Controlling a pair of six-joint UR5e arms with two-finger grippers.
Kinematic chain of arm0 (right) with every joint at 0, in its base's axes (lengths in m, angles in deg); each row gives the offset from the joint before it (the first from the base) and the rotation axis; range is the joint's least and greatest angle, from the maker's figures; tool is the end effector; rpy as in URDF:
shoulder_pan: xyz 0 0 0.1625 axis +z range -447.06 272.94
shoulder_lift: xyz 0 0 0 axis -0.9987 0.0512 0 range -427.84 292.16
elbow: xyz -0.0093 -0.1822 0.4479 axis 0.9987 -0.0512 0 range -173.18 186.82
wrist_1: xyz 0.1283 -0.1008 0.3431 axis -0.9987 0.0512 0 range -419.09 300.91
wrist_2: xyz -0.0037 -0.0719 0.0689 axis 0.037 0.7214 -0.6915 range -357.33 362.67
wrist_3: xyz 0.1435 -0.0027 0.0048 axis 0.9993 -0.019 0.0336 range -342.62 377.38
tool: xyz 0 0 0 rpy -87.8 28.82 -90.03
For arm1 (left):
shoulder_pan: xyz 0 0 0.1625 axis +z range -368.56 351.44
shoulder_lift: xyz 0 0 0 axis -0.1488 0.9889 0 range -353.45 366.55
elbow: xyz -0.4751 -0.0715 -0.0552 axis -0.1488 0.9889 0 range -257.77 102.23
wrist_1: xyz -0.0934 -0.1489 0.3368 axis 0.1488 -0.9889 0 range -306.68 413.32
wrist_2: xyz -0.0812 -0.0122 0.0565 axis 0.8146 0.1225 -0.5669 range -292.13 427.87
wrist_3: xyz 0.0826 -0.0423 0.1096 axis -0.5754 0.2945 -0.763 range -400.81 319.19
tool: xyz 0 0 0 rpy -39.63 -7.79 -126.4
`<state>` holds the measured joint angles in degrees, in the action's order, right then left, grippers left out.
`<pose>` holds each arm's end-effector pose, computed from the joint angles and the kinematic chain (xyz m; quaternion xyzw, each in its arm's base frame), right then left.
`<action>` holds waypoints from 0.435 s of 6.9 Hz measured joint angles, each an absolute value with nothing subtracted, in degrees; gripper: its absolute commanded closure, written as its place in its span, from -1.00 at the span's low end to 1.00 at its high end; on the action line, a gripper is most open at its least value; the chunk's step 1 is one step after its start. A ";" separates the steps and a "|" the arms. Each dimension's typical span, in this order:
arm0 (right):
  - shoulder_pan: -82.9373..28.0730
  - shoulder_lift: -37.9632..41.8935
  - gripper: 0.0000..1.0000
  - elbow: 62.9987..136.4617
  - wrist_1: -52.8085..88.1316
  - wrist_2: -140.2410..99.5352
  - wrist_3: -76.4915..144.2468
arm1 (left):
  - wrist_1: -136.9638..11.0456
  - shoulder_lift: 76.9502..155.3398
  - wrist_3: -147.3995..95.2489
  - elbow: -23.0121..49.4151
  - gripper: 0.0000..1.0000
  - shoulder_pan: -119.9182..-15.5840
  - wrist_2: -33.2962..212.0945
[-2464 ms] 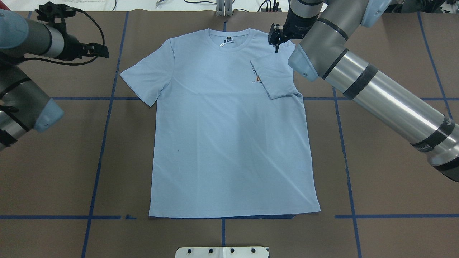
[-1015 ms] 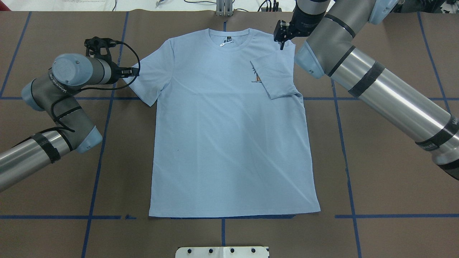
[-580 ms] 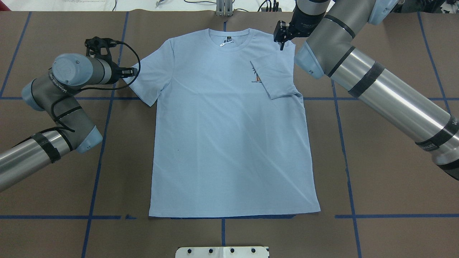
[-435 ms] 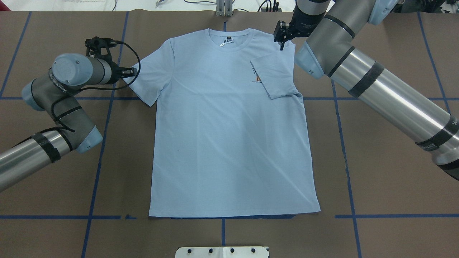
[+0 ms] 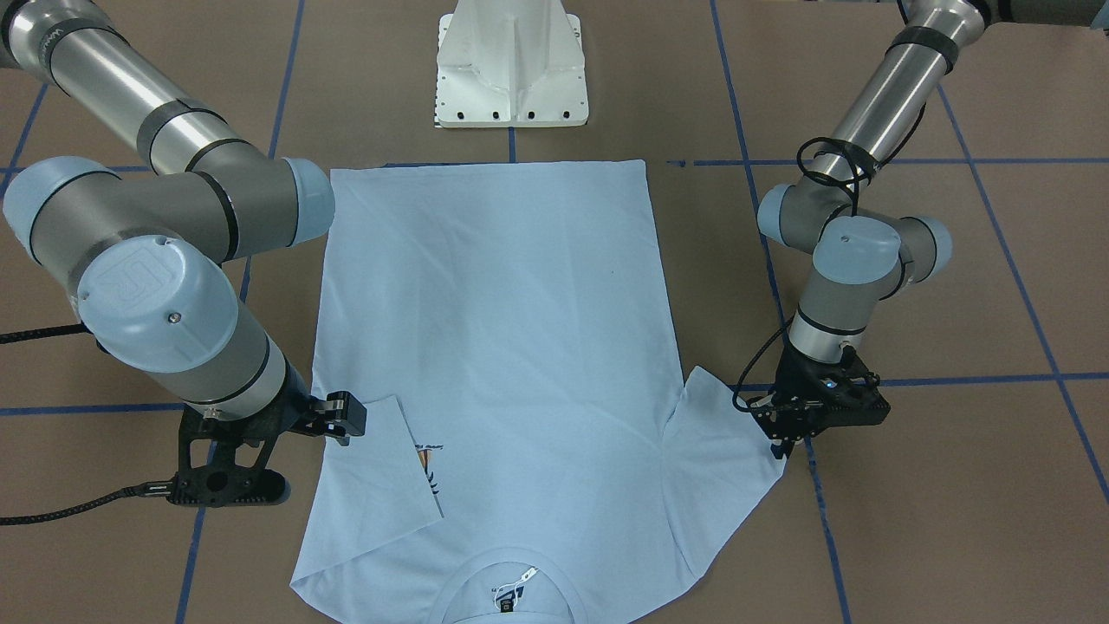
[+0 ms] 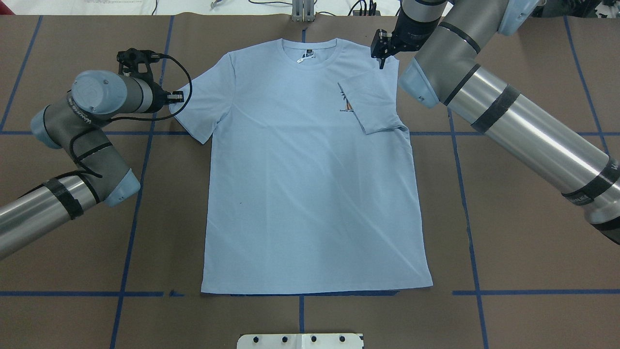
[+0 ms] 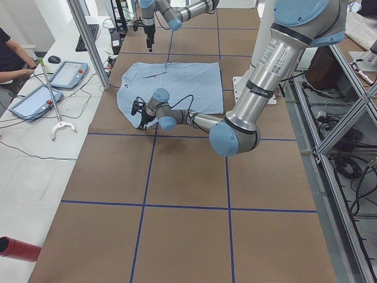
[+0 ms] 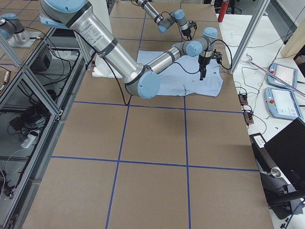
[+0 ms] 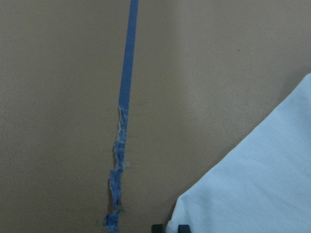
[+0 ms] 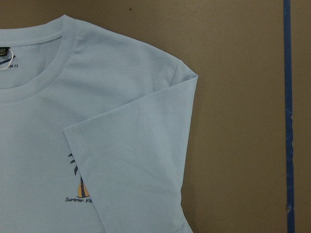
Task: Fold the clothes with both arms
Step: 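Fold the other sleeve inward onto the chest with the left gripper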
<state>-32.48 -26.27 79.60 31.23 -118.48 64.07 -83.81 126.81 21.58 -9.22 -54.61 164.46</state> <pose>-0.4240 -0.6982 0.3534 0.0235 -0.3636 0.0200 0.9310 0.4497 -0.6349 0.5231 0.2400 0.4052 -0.1146 0.8747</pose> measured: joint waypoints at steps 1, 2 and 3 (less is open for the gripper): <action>-32.48 -25.49 -1.00 79.46 29.75 -118.43 64.11 | -80.79 127.42 21.84 -6.88 1.00 -54.59 166.24; -32.52 -25.08 -1.00 79.41 28.98 -118.41 64.17 | -74.43 129.20 22.08 -3.83 1.00 -54.52 167.07; -32.54 -24.93 -1.00 79.43 28.61 -118.46 64.23 | -68.65 131.85 22.24 -1.92 1.00 -54.42 167.33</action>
